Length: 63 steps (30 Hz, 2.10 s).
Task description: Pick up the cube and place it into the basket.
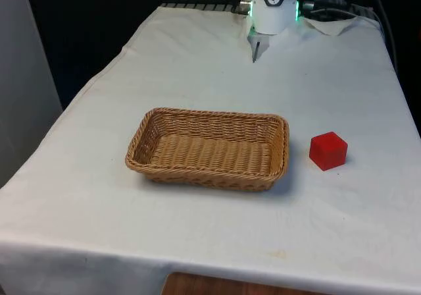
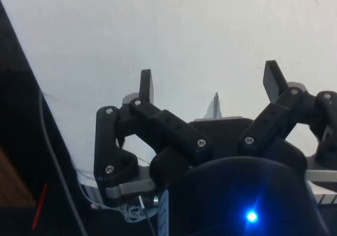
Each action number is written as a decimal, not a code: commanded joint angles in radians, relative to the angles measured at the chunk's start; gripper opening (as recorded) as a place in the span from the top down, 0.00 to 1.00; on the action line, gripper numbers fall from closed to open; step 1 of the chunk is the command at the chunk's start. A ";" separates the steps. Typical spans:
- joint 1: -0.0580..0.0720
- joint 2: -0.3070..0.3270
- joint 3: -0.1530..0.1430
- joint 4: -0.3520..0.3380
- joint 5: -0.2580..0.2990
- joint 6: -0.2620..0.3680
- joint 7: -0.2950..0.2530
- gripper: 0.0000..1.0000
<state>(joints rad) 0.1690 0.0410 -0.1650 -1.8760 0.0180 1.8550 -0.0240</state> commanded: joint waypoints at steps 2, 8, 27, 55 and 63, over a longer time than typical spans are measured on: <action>0.007 0.001 0.006 0.004 -0.006 -0.003 0.016 0.00; 0.008 0.000 0.024 0.007 -0.011 -0.001 0.029 0.00; 0.025 0.005 0.095 0.040 -0.064 -0.006 0.112 0.00; 0.037 0.026 0.216 0.071 -0.129 -0.006 0.192 0.00; 0.039 0.058 0.244 0.104 -0.141 -0.004 0.201 0.00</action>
<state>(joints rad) 0.2030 0.0810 0.0720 -1.7910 -0.1110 1.8560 0.1640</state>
